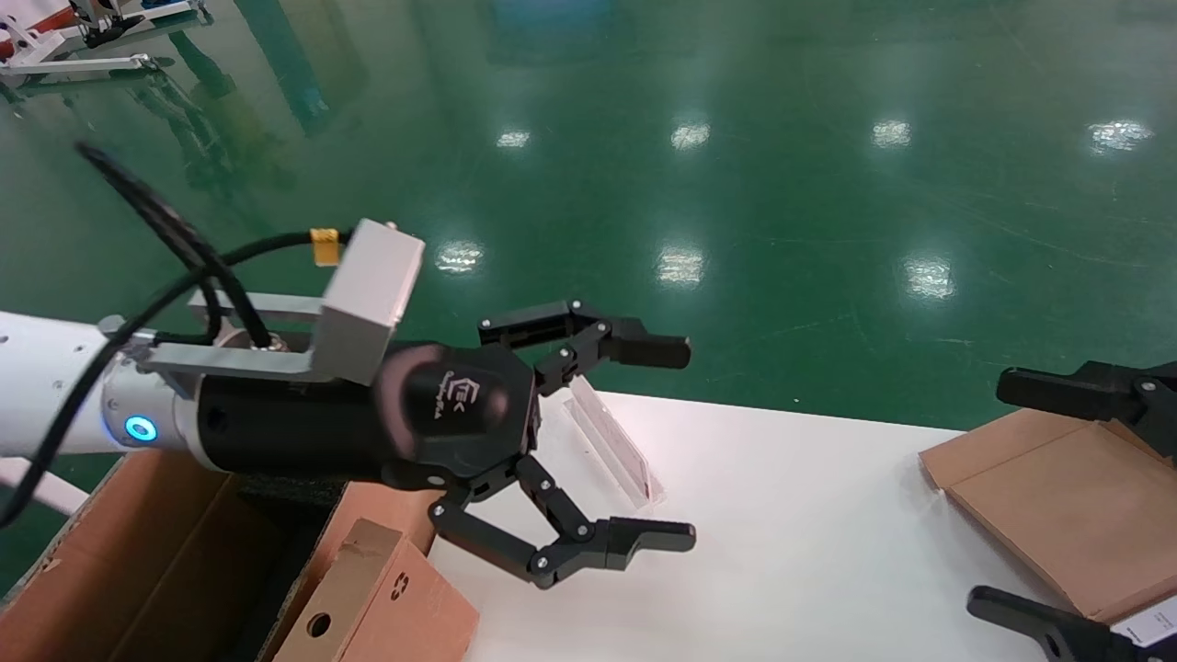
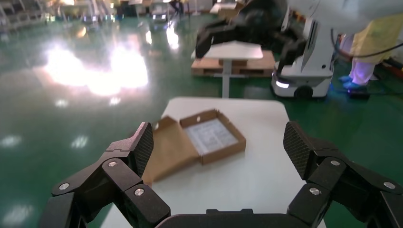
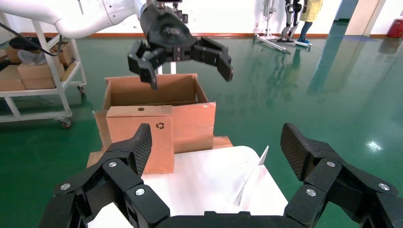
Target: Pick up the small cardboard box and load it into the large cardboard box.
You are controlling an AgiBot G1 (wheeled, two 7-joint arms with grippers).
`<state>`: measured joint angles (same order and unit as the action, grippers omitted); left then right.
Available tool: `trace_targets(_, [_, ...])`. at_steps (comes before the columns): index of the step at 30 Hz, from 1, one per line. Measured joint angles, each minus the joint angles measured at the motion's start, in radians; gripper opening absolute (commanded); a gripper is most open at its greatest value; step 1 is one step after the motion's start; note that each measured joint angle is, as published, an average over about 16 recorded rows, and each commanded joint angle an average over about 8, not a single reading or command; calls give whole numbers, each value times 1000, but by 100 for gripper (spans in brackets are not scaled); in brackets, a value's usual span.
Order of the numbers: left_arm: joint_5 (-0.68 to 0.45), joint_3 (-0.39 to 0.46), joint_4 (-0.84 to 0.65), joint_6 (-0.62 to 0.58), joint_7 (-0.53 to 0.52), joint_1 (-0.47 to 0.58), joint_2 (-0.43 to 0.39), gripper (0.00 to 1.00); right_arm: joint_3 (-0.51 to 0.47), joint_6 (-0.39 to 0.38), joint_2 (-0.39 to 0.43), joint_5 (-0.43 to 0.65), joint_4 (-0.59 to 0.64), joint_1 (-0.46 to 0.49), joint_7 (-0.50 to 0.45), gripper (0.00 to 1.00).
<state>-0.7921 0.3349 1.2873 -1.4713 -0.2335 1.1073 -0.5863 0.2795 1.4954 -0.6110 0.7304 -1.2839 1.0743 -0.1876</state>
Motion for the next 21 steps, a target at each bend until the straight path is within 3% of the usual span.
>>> trace_targets(9, [-201,132,50,18,-149,133,31,100,0,0,0,0,0,0,0,100])
trace_targets(21, [-630,409,150,-68,-540,440,-11,100,0,0,0,0,0,0,0,100])
